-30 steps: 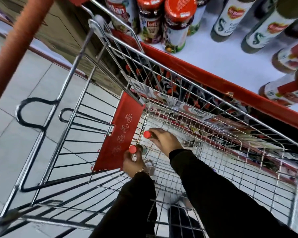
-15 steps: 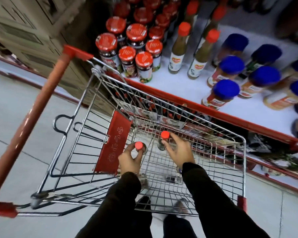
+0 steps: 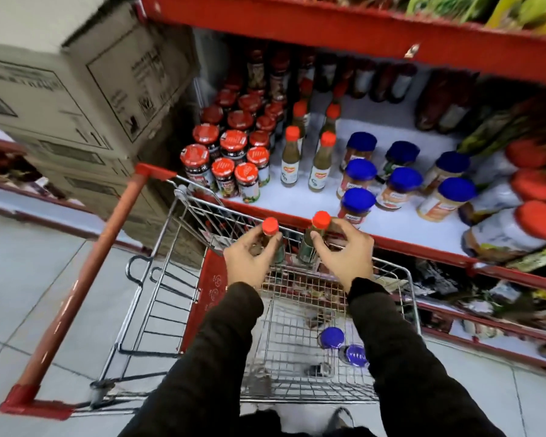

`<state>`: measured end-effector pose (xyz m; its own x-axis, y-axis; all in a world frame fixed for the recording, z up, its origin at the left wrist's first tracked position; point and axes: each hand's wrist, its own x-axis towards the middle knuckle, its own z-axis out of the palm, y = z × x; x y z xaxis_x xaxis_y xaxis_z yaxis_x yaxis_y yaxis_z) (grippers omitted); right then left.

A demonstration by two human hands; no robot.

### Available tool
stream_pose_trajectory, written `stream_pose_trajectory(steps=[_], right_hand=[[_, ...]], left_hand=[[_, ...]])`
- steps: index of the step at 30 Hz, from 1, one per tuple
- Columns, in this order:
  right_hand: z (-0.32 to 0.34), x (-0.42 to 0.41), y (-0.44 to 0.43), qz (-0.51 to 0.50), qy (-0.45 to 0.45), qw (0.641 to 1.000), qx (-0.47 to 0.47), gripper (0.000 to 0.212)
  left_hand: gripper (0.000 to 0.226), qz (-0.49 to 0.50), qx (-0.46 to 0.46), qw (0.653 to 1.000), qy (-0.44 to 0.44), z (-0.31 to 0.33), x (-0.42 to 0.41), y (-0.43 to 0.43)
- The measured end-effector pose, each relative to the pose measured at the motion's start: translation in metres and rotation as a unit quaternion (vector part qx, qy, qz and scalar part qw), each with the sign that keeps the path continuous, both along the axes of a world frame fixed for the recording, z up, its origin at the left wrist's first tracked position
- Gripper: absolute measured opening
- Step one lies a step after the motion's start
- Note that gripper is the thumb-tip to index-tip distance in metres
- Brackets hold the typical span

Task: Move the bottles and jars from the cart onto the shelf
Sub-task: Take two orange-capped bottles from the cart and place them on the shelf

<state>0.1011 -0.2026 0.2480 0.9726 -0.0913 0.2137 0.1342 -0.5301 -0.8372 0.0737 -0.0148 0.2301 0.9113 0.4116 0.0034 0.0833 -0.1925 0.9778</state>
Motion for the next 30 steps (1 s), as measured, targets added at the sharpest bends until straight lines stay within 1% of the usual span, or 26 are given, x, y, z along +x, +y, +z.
stream_pose_trajectory(steps=[2,4,6,9,11,15,19,25,30], right_hand=[[0.019,0.006,0.002,-0.016,-0.001,0.999,0.031,0.023],[0.034,0.015,0.005,-0.027,-0.014,0.998,0.051,0.027],[0.044,0.025,0.007,-0.032,-0.027,0.997,0.058,0.028],[0.05,0.042,0.01,-0.034,-0.028,0.997,0.063,0.023],[0.05,0.053,0.012,-0.024,-0.023,0.998,0.059,0.028],[0.042,0.071,0.016,-0.005,0.005,0.999,0.042,0.028],[0.035,0.078,0.02,-0.005,0.038,0.999,0.01,0.031],[0.028,0.079,0.022,-0.018,0.046,0.999,-0.018,0.028],[0.031,0.081,0.026,-0.02,0.06,0.997,-0.035,0.032]], left_hand=[[0.043,-0.006,-0.005,1.0,-0.021,0.016,0.015,0.001],[0.04,-0.01,-0.005,0.999,-0.043,0.031,0.032,0.002],[0.038,-0.016,-0.008,0.998,-0.062,0.044,0.048,0.002],[0.036,-0.04,0.006,0.996,-0.085,0.059,0.072,-0.001],[0.037,-0.057,0.015,0.994,-0.09,0.062,0.086,-0.003],[0.037,-0.073,0.011,0.994,-0.085,0.056,0.107,-0.004],[0.034,-0.091,0.044,0.993,-0.061,0.044,0.119,-0.002],[0.034,-0.096,0.058,0.992,-0.052,0.034,0.124,0.0],[0.032,-0.091,0.076,0.992,-0.048,0.034,0.127,-0.002]])
